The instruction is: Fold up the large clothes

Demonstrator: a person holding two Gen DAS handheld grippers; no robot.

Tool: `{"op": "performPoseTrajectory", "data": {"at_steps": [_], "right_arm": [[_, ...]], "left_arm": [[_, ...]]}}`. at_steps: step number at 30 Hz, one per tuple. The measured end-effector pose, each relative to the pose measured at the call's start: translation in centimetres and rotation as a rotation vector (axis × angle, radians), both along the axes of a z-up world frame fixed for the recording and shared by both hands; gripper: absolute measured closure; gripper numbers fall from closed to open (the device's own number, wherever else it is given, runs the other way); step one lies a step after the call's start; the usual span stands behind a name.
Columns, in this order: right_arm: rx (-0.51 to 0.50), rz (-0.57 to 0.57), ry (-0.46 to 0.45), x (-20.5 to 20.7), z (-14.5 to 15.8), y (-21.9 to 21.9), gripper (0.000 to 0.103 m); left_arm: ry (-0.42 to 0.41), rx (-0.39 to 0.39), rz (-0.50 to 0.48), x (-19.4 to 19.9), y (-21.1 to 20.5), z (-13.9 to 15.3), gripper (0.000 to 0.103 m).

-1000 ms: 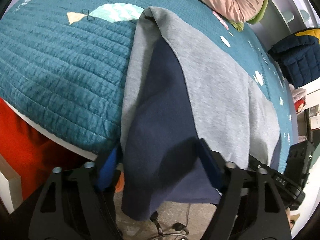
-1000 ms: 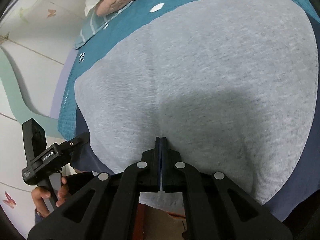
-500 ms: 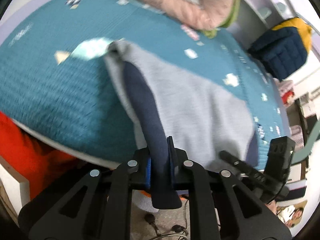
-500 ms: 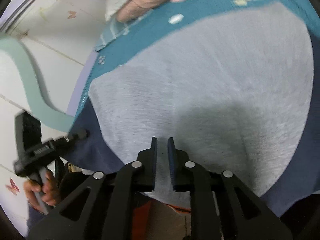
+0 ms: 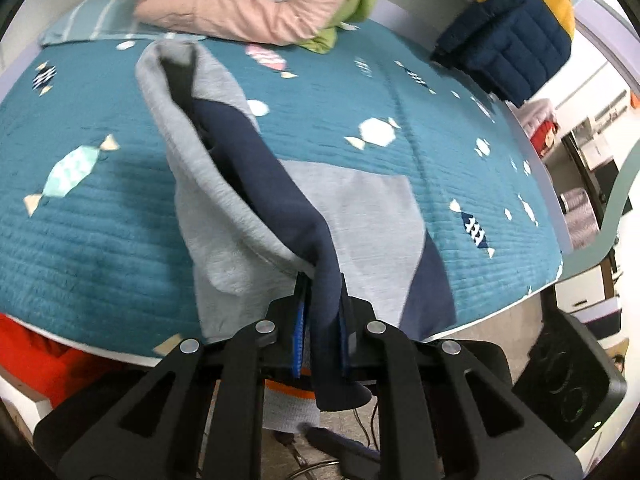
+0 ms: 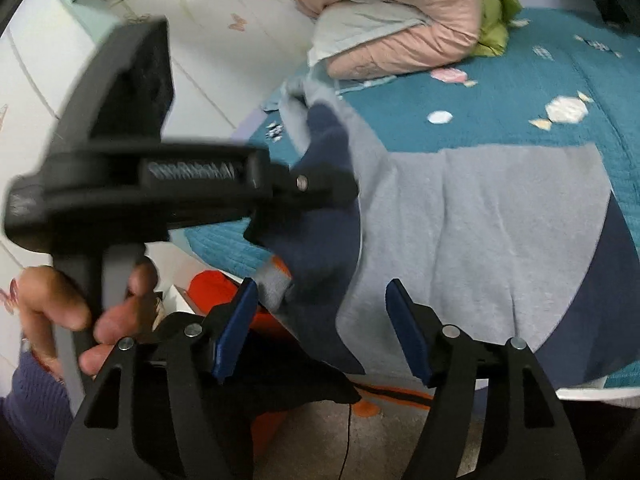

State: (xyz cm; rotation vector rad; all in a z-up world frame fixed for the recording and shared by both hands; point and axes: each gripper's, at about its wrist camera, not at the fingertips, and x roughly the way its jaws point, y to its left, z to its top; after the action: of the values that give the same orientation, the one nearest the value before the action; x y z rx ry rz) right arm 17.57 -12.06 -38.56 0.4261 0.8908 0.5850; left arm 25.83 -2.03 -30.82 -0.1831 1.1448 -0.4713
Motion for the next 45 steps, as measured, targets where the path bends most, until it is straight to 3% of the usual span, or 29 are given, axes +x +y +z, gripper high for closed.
{"op": "performPoseTrajectory", "data": {"at_steps": [9,10,11,12,15,22,25,27,29,33,39,41,45], "right_arm": [[0.056,-0.042,0.020,2.2,-1.5,-2.0,0.040],[0.056,-0.033,0.015,2.2,-1.6,-2.0,0.044],[0.079,-0.011,0.013,2.3,-1.8,-2.2,0.064],[0.085,-0.009,0.013,2.1,-1.8,-2.3,0.072],[0.077,-0.030,0.000,1.5,-1.7,-3.4,0.080],[0.137,-0.204,0.000,-0.4,-1.7,-10.2,0.090],[0.128,-0.305,0.040,-1.3,-2.6,-13.6,0.091],[0.113,-0.354,0.087,-1.8,-3.7,-15.5,0.091],[0.078,-0.403,0.167,-1.7,-5.9,-17.0,0.091],[0.064,-0.427,0.269,-1.8,-8.5,-17.8,0.091],[-0.010,-0.457,0.304,-3.4,-8.8,-18.4,0.092],[0.037,-0.454,0.328,-3.7,-10.0,-19.1,0.092],[0.097,-0.502,0.315,-4.4,-9.1,-20.1,0.083]], "left_arm": [[0.024,0.025,-0.040,0.9,-3.3,0.1,0.091],[0.024,0.027,-0.045,0.9,-3.5,0.1,0.091],[0.027,0.027,-0.052,0.9,-3.9,0.0,0.091],[0.027,0.027,-0.061,0.8,-4.3,0.0,0.091],[0.012,0.030,-0.085,0.4,-5.5,0.1,0.091],[-0.073,-0.075,-0.178,-0.3,-9.3,2.1,0.088],[-0.124,-0.088,-0.200,-0.8,-10.7,2.7,0.076],[-0.132,-0.082,-0.175,-0.7,-10.9,2.4,0.041],[-0.132,-0.061,-0.138,-0.4,-10.4,1.4,0.041],[-0.045,-0.020,-0.045,0.8,-8.4,-2.2,0.040],[0.065,0.032,0.093,1.2,-4.3,-7.8,0.036],[0.087,0.020,0.108,1.1,-3.8,-8.8,0.034],[0.136,0.000,0.102,0.9,-4.0,-10.8,0.031]]}}
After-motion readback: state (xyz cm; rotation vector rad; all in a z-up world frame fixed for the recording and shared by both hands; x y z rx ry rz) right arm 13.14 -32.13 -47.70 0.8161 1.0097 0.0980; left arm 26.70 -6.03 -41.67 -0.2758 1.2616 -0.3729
